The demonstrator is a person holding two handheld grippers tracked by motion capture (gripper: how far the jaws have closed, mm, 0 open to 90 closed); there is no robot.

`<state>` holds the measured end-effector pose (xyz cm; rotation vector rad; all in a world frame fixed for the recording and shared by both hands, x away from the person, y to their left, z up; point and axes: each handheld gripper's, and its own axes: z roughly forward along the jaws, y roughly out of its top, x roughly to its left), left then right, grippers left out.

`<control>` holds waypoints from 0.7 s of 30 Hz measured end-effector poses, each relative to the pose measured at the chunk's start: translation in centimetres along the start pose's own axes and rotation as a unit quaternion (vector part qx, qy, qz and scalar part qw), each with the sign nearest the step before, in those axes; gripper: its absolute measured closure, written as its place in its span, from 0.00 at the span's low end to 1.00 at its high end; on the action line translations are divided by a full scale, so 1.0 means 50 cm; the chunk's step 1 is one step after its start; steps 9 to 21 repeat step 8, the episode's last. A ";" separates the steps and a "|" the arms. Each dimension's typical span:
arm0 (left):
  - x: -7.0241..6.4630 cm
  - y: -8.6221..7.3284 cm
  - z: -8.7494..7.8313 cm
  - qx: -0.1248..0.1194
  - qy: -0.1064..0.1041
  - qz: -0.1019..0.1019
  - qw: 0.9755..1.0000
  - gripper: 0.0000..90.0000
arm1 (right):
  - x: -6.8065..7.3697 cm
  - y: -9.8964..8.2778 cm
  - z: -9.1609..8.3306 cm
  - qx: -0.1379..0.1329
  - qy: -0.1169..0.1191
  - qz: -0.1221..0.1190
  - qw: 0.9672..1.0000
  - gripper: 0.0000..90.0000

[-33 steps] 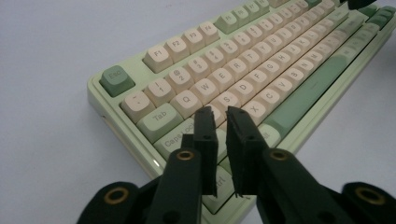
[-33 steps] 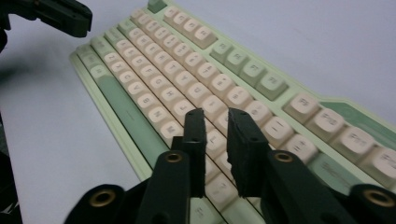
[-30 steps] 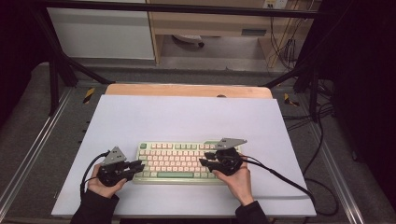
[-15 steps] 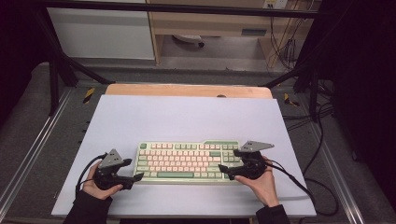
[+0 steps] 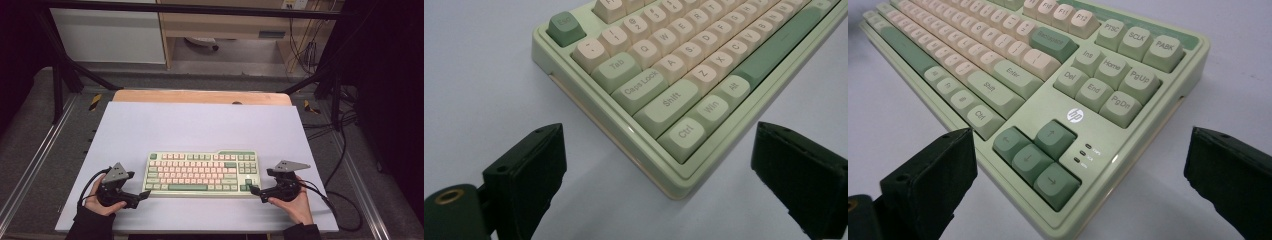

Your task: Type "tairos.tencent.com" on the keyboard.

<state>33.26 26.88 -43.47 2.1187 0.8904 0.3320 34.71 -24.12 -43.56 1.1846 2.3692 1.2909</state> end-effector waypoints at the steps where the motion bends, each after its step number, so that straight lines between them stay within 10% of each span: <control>1: 0.000 -0.001 0.000 0.000 -0.001 0.000 1.000 0.08 | -0.001 -0.002 -0.002 -0.001 -0.001 0.003 1.000 0.01; 21: 0.004 -0.004 0.000 -0.003 0.000 -0.004 1.000 0.08 | -0.003 -0.005 -0.006 0.001 0.000 0.000 1.000 0.00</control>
